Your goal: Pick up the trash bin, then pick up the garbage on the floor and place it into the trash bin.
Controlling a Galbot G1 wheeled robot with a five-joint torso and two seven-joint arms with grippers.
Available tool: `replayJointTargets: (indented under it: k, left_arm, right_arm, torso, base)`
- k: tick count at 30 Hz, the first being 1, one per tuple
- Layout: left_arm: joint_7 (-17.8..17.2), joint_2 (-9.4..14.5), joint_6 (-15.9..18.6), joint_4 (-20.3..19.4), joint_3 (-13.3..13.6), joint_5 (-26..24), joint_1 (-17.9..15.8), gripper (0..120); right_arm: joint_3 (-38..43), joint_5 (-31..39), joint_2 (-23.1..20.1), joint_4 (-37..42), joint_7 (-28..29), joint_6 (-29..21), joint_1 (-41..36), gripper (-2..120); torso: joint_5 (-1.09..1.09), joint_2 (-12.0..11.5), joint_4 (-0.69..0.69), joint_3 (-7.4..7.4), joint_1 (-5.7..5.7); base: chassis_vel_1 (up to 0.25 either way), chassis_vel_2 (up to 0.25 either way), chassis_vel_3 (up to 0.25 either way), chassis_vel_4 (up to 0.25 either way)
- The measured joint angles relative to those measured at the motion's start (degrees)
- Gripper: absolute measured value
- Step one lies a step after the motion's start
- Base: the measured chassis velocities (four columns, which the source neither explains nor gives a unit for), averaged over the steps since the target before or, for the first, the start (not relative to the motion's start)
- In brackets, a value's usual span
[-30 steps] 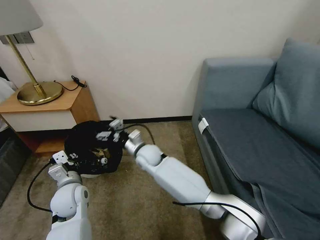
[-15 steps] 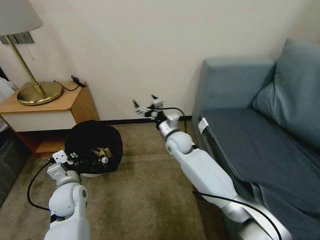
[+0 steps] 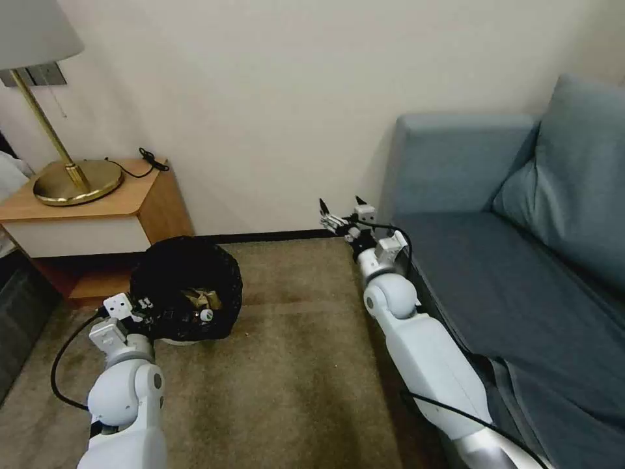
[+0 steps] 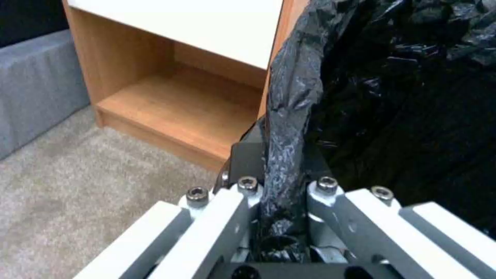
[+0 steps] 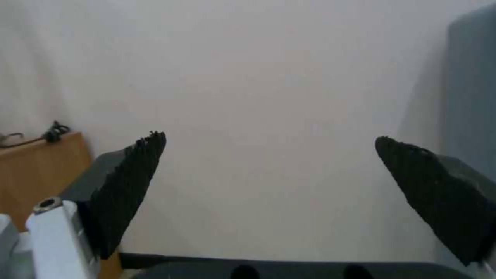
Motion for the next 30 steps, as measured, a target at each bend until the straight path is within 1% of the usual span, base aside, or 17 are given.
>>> replayJointTargets:
  k: [3,6,9,10,12,13,14,15,17,18,19,20,22,23,24,25,30]
  left_arm:
    - [-0.11,-0.15,-0.38,0.33,-0.12,-0.44,0.12,4]
    - [-1.08,-0.42,-0.88,0.81,-0.38,-1.29,-0.12,4]
    - [-4.04,-0.73,-1.47,1.73,-1.13,-3.92,-0.57,4]
    - [-4.04,-0.73,-1.47,1.73,-1.13,-3.92,-0.57,4]
    - [-6.36,-0.85,-1.4,2.26,-1.78,-7.22,-0.64,4]
    - [-6.36,-0.85,-1.4,2.26,-1.78,-7.22,-0.64,4]
    - [-7.84,-0.8,-0.96,2.57,-2.29,-10.08,-0.62,4]
    - [-7.84,-0.8,-0.96,2.57,-2.29,-10.08,-0.62,4]
    - [-9.5,-0.36,-0.86,3.8,-3.4,-13.28,-0.62,4]
    - [-9.5,-0.36,-0.86,3.8,-3.4,-13.28,-0.62,4]
    - [-10.48,-0.05,-0.96,4.67,-4.15,-15.19,-0.8,4]
    - [-10.48,-0.05,-0.96,4.67,-4.15,-15.19,-0.8,4]
    - [-11.17,0.12,-1.73,6.21,-5.1,-17.34,-1.2,4]
    - [-11.17,0.12,-1.73,6.21,-5.1,-17.34,-1.2,4]
    - [-11.52,0.29,-2.2,7.14,-5.39,-18.87,-1.28,4]
    - [-11.52,0.29,-2.2,7.14,-5.39,-18.87,-1.28,4]
    - [-12.09,0.77,-3.39,9.2,-6.27,-23.41,-1.02,4]
  right_arm:
    - [1.11,-0.29,0.0,0.12,-0.25,0.35,-1.02,100]
    - [1.93,-0.45,-0.02,0.18,-0.69,0.8,-2.05,100]
    - [2.85,-0.56,-0.24,0.16,-1.51,1.45,-3.22,100]
    - [2.85,-0.56,-0.24,0.16,-1.51,1.45,-3.22,100]
    - [3.23,-0.53,-0.62,0.02,-1.9,1.81,-3.56,100]
    - [3.23,-0.53,-0.62,0.02,-1.9,1.81,-3.56,100]
    - [3.41,-0.46,-0.85,0.0,-2.24,1.96,-3.7,100]
    - [3.41,-0.46,-0.85,0.0,-2.24,1.96,-3.7,100]
    - [3.86,-0.27,-1.14,-0.07,-2.57,2.23,-3.88,100]
    - [3.86,-0.27,-1.14,-0.07,-2.57,2.23,-3.88,100]
    - [4.14,-0.22,-1.18,-0.14,-2.73,2.41,-4.05,100]
    - [4.14,-0.22,-1.18,-0.14,-2.73,2.41,-4.05,100]
    - [4.36,-0.22,-1.18,-0.17,-3.01,2.67,-4.59,100]
    - [4.36,-0.22,-1.18,-0.17,-3.01,2.67,-4.59,100]
    - [4.33,-0.24,-1.35,-0.32,-3.38,2.86,-4.77,100]
    - [4.33,-0.24,-1.35,-0.32,-3.38,2.86,-4.77,100]
    - [4.09,-0.37,-2.19,-0.5,-3.98,3.11,-4.31,100]
  torso:
    - [0.0,0.0,0.0,0.0,0.0]
    - [0.0,0.0,0.0,0.0,0.0]
    - [0.0,0.0,0.0,0.0,0.0]
    - [0.0,0.0,0.0,0.0,0.0]
    - [0.0,0.0,0.0,0.0,0.0]
    - [0.0,0.0,0.0,0.0,0.0]
    - [0.0,0.0,0.0,0.0,0.0]
    - [0.0,0.0,0.0,0.0,0.0]
    - [-0.01,0.0,0.0,0.0,0.0]
    - [-0.01,0.0,0.0,0.0,0.0]
    - [0.0,0.0,0.0,0.0,0.0]
    - [0.0,0.0,0.0,0.0,0.0]
    - [-0.01,0.0,0.01,0.0,0.0]
    - [-0.01,0.0,0.01,0.0,0.0]
    - [0.0,0.0,0.0,0.0,0.0]
    - [0.0,0.0,0.0,0.0,0.0]
    - [-0.01,0.0,0.0,0.0,0.0]
  base:
    - [0.0,0.0,0.0,0.0]
    - [0.0,0.0,0.0,0.0]
    - [0.0,0.0,0.0,0.0]
    - [0.0,0.0,0.0,0.0]
    - [0.0,0.0,0.0,0.0]
    - [0.0,0.0,0.0,0.0]
    - [0.0,0.0,0.0,0.0]
    - [0.0,0.0,0.0,0.0]
    - [0.0,0.0,0.0,0.0]
    - [0.0,0.0,0.0,0.0]
    - [0.0,0.0,0.0,0.0]
    - [0.0,0.0,0.0,0.0]
    - [0.0,0.0,0.0,0.0]
    - [0.0,0.0,0.0,0.0]
    - [0.0,0.0,0.0,0.0]
    - [0.0,0.0,0.0,0.0]
    - [0.0,0.0,0.0,0.0]
